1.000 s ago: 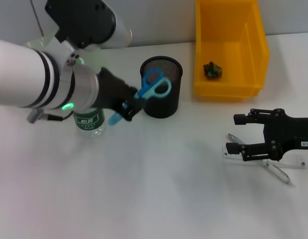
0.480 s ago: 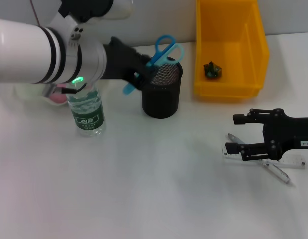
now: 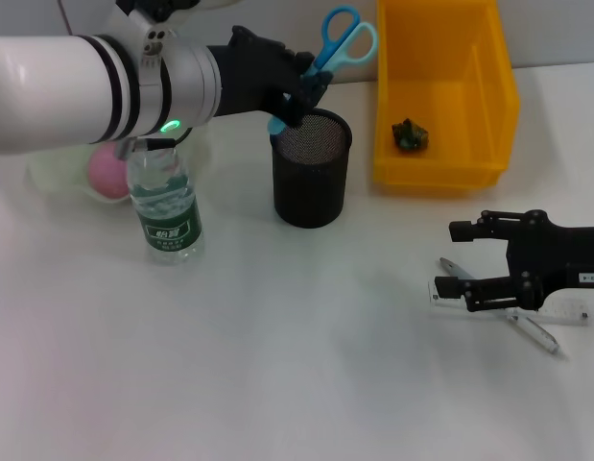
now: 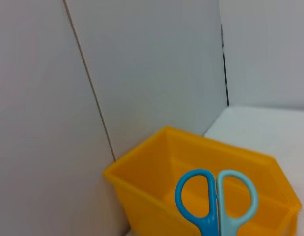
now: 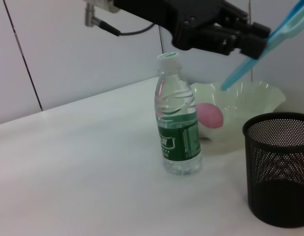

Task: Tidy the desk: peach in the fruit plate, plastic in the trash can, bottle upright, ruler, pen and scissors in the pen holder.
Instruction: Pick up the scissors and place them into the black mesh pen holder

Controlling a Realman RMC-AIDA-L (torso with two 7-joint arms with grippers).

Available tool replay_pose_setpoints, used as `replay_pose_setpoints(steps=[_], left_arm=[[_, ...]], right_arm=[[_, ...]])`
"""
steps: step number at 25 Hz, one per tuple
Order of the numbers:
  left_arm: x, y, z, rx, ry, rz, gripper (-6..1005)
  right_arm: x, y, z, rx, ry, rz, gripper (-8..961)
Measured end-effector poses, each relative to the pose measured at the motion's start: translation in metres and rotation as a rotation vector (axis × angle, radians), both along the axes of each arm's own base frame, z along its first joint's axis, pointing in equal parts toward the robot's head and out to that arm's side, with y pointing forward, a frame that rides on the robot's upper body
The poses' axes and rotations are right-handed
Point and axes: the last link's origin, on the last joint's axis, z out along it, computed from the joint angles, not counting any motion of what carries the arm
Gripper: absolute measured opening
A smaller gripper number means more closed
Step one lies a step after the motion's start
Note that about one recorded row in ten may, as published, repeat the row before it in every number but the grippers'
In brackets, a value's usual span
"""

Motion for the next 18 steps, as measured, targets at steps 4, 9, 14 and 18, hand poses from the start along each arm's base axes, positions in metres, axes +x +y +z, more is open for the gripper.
replay_pose_setpoints(steps=[4,9,14,18], left_arm=[[-0.003,0.007,-0.006,0.012,-0.061,-0.026,232],[-0.007,0.012,-0.012,0.014,-0.101,-0.036,233],[-0.011,0.016,-0.015,0.024,-0.144,-0.06,234],[-0.015,0.021,-0.02,0.025,-0.2,-0.081,235]], right_arm=[[0.0,0.0,0.0,-0.002,0.0,0.0,841],[0.0,0.0,-0.001,-0.004,0.002,-0.003,841],[-0.001,0.001,-0.001,-0.002,0.001,-0.002,841],[0.0,0.002,-0.001,0.003,-0.002,-0.007,841]])
